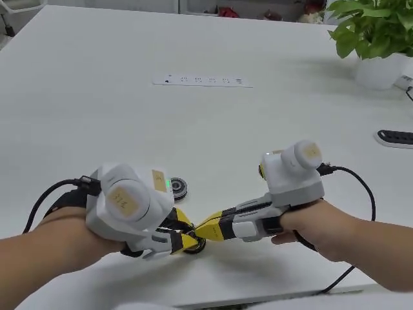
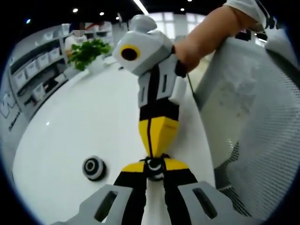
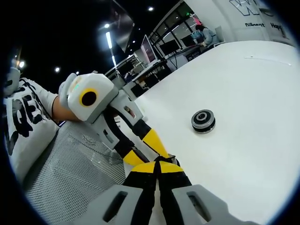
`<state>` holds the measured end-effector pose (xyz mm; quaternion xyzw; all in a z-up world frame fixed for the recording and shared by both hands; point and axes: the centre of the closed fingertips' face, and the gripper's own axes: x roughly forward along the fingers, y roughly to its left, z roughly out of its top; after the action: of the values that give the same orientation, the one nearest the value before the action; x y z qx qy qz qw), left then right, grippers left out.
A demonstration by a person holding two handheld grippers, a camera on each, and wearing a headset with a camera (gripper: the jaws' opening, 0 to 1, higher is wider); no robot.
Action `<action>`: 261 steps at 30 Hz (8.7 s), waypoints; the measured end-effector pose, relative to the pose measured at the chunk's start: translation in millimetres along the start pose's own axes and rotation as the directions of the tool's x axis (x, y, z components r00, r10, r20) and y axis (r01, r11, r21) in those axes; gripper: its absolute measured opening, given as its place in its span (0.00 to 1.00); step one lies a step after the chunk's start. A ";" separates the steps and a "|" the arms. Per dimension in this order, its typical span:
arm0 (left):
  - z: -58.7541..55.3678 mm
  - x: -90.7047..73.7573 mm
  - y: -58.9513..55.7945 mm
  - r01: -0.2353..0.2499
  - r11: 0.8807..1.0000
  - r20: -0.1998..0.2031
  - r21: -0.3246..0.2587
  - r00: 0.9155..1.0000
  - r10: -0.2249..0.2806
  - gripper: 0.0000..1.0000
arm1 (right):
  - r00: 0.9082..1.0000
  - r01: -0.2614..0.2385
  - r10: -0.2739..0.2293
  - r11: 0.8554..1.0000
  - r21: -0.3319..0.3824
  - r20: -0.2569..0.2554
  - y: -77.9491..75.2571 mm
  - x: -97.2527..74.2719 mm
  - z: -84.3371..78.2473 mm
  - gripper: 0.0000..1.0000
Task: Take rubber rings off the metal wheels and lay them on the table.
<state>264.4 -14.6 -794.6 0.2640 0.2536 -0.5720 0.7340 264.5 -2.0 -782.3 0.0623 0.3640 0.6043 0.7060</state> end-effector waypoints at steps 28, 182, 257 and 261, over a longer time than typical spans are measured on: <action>5.4 -8.0 1.6 0.007 1.000 0.022 -0.017 1.000 -0.007 0.15 | 0.999 0.027 -0.027 1.000 -0.002 0.016 -8.6 -5.2 0.7 0.00; -15.8 -118.5 14.4 -0.150 0.961 0.103 -0.232 0.979 0.177 0.58 | 0.998 0.057 -0.061 0.975 -0.214 -0.015 7.3 40.1 37.4 0.32; 5.9 -67.2 21.0 -0.048 0.985 0.065 -0.168 0.996 0.060 0.54 | 0.991 0.114 -0.127 0.958 -0.263 -0.035 -8.1 -13.7 13.0 0.45; 5.9 -64.0 19.7 -0.039 0.986 0.059 -0.162 0.997 0.049 0.53 | 0.991 0.115 -0.129 0.957 -0.265 -0.038 -8.6 -14.3 11.5 0.45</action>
<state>270.1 30.7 -745.1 0.1915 0.2696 -0.5416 0.7729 278.2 -13.1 -772.2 -0.0709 0.3035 0.6039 0.7336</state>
